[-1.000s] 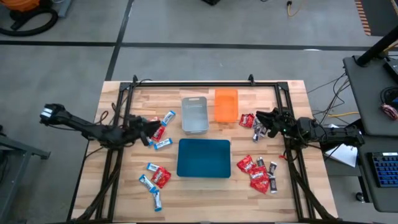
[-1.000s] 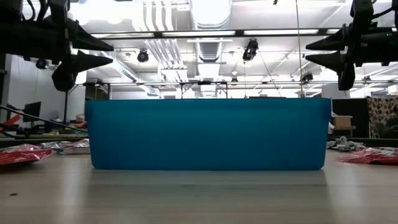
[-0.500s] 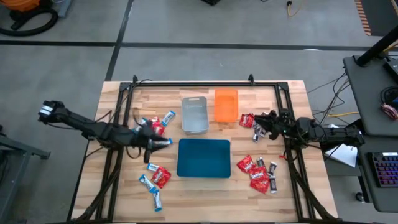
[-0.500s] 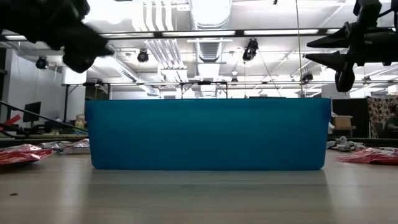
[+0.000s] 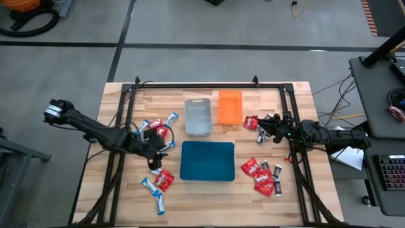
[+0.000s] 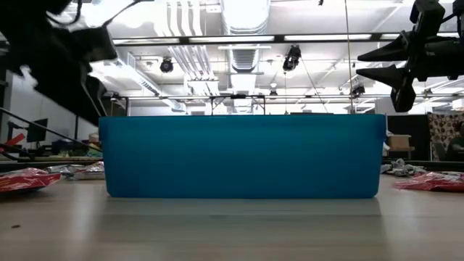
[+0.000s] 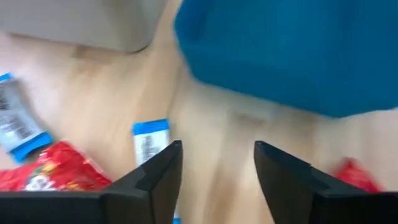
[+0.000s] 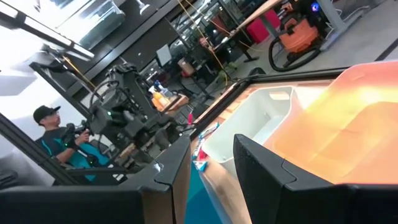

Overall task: Sort candy
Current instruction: Put the white chocolate bar into the blue bin

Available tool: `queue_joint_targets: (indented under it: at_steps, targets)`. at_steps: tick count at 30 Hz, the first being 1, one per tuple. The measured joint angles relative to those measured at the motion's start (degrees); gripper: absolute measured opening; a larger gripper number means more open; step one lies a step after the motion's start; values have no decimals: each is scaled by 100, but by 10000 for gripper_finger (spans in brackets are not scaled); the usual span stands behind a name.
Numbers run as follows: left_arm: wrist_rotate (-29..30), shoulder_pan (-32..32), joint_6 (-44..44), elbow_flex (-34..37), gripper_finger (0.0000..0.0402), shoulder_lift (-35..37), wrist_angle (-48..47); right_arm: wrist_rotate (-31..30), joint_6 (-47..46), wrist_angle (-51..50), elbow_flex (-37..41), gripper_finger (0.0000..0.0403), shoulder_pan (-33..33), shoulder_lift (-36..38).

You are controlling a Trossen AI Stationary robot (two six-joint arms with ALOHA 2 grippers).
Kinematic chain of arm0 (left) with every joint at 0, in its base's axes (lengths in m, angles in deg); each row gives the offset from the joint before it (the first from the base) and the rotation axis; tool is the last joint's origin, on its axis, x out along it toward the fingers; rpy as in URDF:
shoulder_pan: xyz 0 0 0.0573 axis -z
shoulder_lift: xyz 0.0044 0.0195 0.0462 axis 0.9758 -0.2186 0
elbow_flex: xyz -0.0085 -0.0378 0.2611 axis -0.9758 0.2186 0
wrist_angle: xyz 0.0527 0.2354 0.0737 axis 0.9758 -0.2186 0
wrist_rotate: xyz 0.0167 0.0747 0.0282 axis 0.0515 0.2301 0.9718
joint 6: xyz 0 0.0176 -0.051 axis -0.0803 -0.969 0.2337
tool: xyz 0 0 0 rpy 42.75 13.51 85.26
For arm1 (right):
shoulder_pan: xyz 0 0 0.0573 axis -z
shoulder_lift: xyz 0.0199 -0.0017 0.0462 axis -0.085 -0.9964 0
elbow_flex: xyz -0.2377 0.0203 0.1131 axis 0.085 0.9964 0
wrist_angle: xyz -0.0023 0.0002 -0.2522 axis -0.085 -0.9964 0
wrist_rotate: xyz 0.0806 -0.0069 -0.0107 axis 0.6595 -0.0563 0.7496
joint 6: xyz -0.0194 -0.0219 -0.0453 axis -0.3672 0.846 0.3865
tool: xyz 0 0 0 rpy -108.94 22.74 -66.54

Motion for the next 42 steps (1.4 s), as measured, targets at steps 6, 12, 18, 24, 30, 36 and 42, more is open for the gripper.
queue_joint_targets:
  at_steps: [6,12,18,24,30,36,42]
  targets:
    - [560,-1,130,219,222,-626,231,0,0,-2,0,114,0,0]
    - [891,-6,135,248,224,-1083,349,0,0,-7,0,114,0,-2]
    - [892,-12,260,283,224,-1569,533,0,0,-9,0,114,0,-2]
    - [935,-8,501,250,190,-2017,655,0,0,-9,0,114,0,-2]
    - [877,-6,555,248,106,-2139,746,0,26,-11,0,114,0,-2]
    - [975,-19,533,265,13,-2007,677,0,35,-11,0,114,0,-2]
    - [762,-21,437,197,15,-1705,572,0,65,-11,0,114,0,-2]
